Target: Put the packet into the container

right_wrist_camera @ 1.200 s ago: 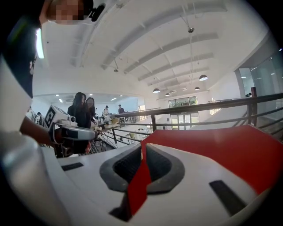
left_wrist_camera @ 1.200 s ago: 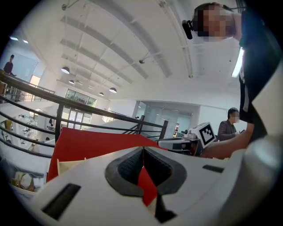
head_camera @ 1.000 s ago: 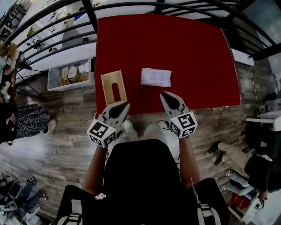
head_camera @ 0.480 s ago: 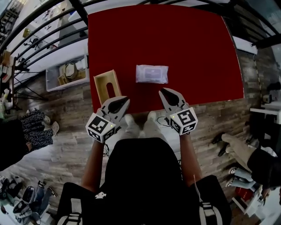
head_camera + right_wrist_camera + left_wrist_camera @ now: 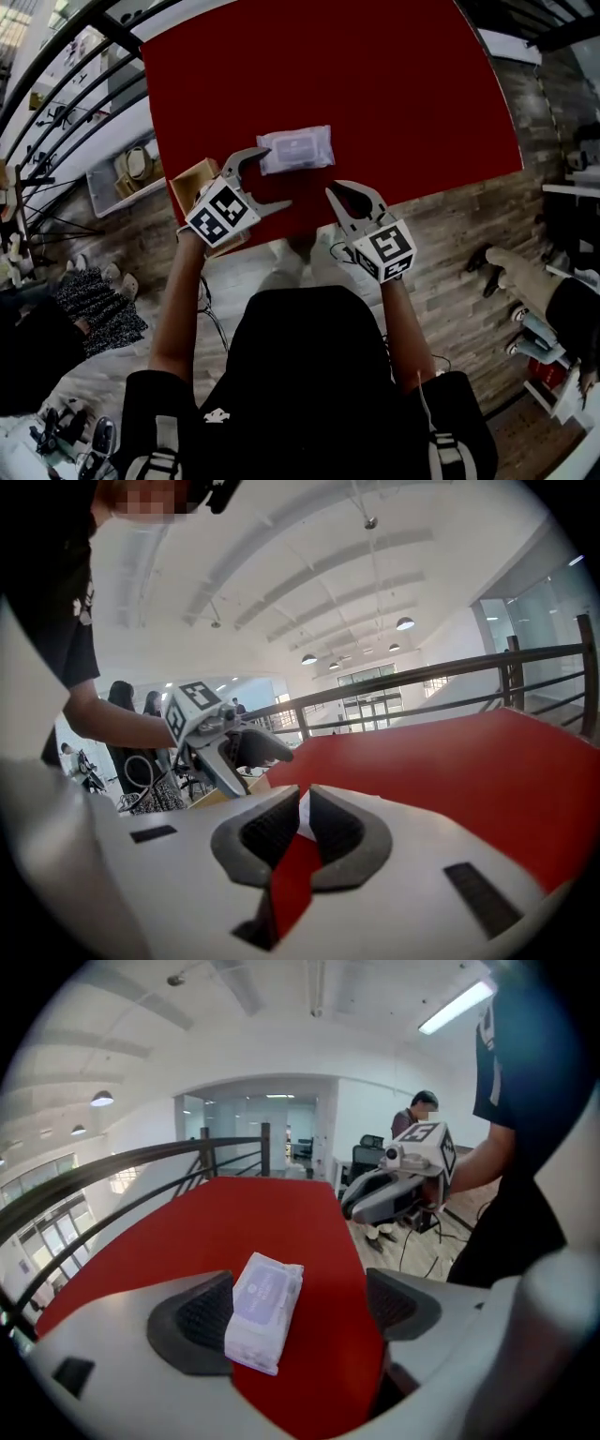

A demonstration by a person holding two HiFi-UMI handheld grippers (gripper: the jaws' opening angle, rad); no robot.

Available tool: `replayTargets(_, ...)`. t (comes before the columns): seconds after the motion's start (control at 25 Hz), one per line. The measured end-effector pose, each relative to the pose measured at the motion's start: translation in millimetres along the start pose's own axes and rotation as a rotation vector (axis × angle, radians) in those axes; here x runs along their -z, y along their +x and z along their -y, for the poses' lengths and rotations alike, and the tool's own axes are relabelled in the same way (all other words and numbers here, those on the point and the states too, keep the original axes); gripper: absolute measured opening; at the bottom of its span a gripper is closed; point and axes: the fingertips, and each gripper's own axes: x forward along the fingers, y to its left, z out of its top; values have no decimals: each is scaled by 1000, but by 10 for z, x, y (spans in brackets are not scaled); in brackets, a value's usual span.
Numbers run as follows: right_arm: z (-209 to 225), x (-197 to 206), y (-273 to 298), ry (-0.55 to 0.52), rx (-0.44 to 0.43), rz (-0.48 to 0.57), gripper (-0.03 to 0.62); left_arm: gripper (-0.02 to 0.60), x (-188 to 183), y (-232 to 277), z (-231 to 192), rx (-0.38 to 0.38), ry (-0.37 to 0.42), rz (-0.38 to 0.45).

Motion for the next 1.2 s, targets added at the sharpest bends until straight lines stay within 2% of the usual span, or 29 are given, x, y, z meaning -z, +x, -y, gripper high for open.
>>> replayTargets(0.12,111,97,-28,21,16,-17,18,451,153,327,-190,66,66,-132)
replayTargets(0.36,285,287,-76,61,44,-35,18,456,431,879,-458,142,219,-342)
replayTargets(0.52,367,377,-124,84,62,-41,18,456,640,1130,-463,195,259,-449)
replayTargets(0.68,413,495,-159,104,64,-68,18,456,730,1244,-488,188,289,-480)
replayTargets(0.88,477,510,-155,116,71,-57,17,448,725,1263,-506,154,293,-476)
replayTargets(1.04,500,528,-137,115,65,-65,18,401,698,1235,-527,121,224,-457)
replayTargets(1.2,538,475,-121,107,62,-51,18,385,721,1149,-519,104,163,-443)
